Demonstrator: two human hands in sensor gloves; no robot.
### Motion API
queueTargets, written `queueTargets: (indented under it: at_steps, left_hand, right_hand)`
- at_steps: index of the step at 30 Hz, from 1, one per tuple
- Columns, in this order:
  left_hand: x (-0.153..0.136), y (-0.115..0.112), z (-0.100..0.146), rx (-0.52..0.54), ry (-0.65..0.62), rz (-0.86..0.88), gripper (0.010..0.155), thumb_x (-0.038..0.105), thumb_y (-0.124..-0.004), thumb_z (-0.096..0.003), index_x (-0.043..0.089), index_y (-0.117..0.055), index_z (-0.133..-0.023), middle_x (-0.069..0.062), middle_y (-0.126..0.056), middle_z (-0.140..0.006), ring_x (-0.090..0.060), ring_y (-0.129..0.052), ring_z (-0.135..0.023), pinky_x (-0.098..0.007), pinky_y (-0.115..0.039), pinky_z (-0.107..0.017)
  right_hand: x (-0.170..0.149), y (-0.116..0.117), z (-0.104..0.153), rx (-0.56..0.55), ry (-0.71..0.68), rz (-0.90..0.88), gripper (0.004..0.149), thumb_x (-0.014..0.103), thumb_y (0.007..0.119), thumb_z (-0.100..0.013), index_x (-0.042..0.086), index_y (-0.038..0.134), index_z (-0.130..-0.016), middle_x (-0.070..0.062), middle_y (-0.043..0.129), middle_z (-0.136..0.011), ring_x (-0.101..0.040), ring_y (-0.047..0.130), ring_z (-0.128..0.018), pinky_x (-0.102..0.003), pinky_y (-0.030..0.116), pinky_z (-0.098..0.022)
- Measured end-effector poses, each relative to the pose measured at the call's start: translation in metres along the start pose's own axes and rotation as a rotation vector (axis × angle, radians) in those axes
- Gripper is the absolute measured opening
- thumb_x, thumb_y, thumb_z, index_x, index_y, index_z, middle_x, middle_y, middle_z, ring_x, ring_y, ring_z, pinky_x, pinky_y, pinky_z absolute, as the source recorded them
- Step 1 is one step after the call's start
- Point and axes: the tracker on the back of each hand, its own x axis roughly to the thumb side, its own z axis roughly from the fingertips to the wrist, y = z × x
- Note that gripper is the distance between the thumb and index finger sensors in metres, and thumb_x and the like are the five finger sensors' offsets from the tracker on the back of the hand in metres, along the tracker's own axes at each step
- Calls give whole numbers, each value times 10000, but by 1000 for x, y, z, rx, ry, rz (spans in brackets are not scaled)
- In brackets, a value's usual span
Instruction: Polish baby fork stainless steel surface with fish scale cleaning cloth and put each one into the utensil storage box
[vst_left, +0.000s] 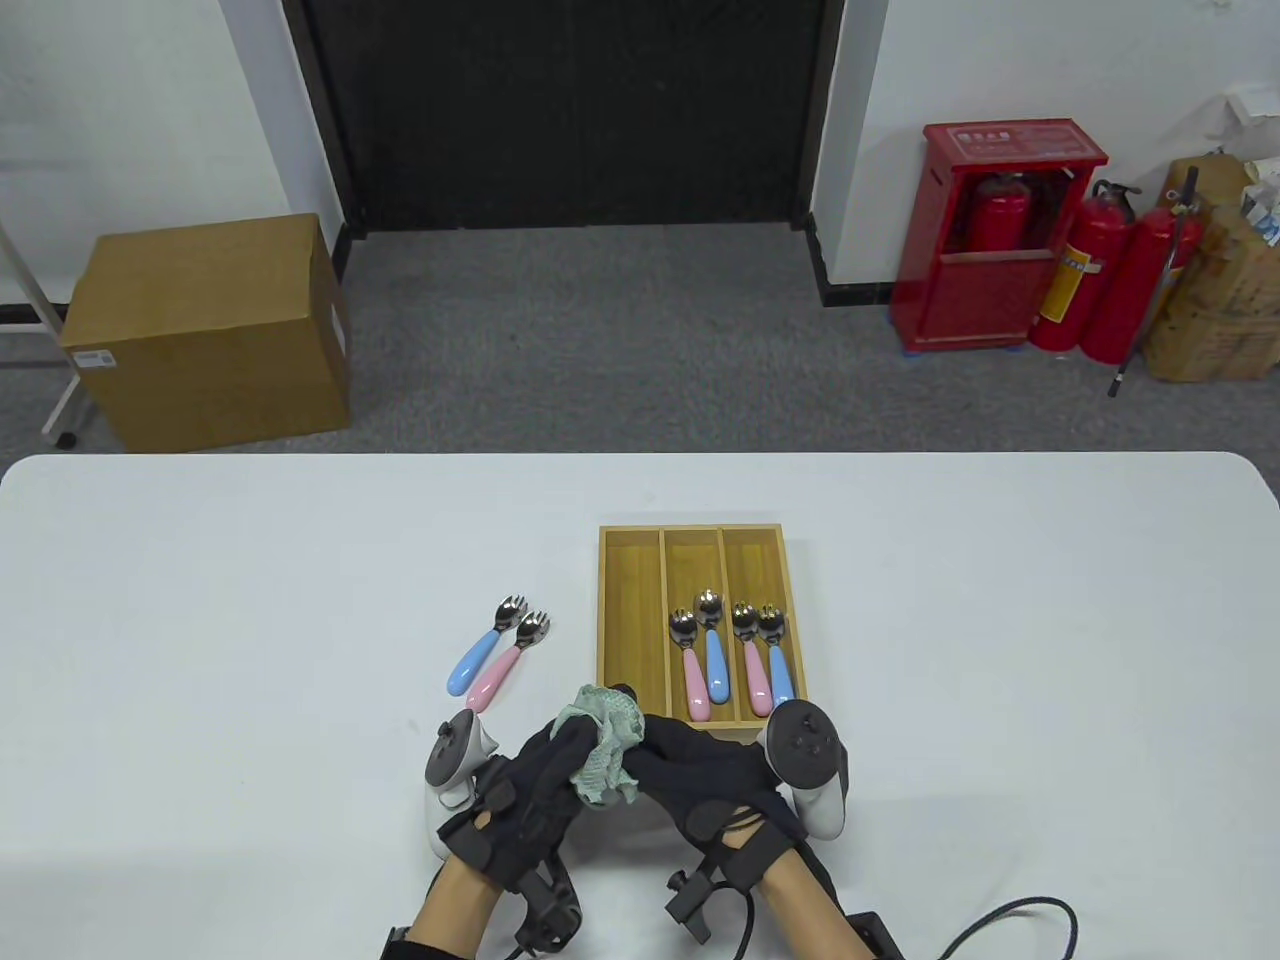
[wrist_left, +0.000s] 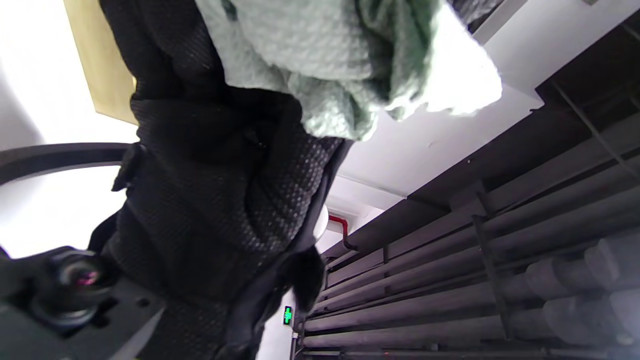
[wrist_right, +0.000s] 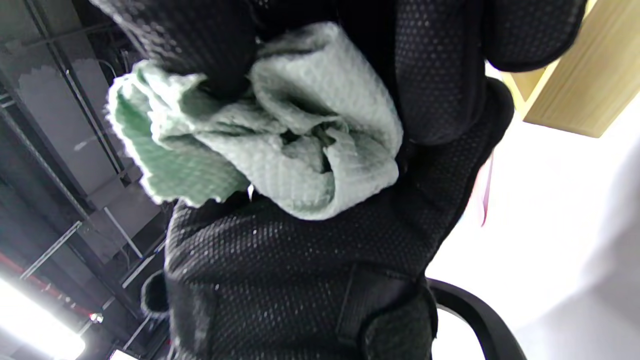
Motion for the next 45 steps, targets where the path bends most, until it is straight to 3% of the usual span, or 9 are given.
queueTargets:
  at_steps: [6,15,18,20,24,29,33,45]
  left_hand:
    - [0,9,1,24,-12,14,634,636,-602,-600,327,-469,-1137,-76,-243,-1227,-413,-283,-1137,-630,-375,-746]
    - [23,50,24,237,-82,-22,663,638,-613,-598,286,-465,-1139,-93,-322,-1221,-425,-349,-1129,-644,-385,-736]
    - [39,64,34,350,-78,-168,660,616,-644,-588,255,-515,-1126,-113,-379,-1207,-445,-378,-1112,-664,-361,-721]
    - [53,73,43,464,-47,-371,658,602,-669,-577,233,-558,-1110,-128,-440,-1190,-459,-426,-1094,-675,-365,-711]
    - [68,86,50,619,118,-771,643,589,-700,-564,230,-602,-1089,-126,-533,-1160,-461,-502,-1068,-683,-373,-708]
    - [64,103,39,722,314,-988,625,540,-753,-556,213,-627,-1073,-138,-571,-1135,-468,-527,-1048,-682,-364,-706]
    - [63,116,23,729,501,-1115,625,508,-765,-555,220,-600,-1085,-140,-560,-1137,-469,-519,-1049,-681,-350,-710]
    - [54,137,-34,670,784,-1363,574,459,-771,-546,187,-678,-1042,-138,-674,-1076,-454,-670,-980,-638,-513,-686]
  right_hand:
    - [-4,-9,1,-78,14,-94,410,367,788,-466,129,862,-791,-257,859,-810,-395,961,-524,-637,723,-469]
    - [-13,-34,10,-218,68,-262,386,350,735,-481,106,815,-770,-235,850,-797,-357,969,-510,-612,743,-462]
    - [-15,-40,12,-259,82,-297,387,361,717,-490,105,795,-770,-230,844,-794,-338,976,-506,-598,757,-456]
    - [-16,-45,13,-276,90,-316,387,365,710,-494,105,784,-771,-229,836,-798,-333,976,-511,-595,758,-458]
    - [-20,-51,15,-288,97,-355,391,378,693,-505,108,766,-776,-222,824,-806,-314,982,-520,-577,773,-459]
    - [-20,-54,16,-268,74,-413,391,388,682,-512,112,760,-777,-219,820,-811,-302,983,-524,-569,776,-464]
    - [-21,-54,17,-262,66,-437,391,392,678,-515,116,757,-781,-214,817,-815,-298,979,-529,-568,772,-469]
    - [-34,-55,16,-260,95,-474,391,403,667,-526,129,747,-793,-202,804,-829,-294,960,-537,-568,754,-481]
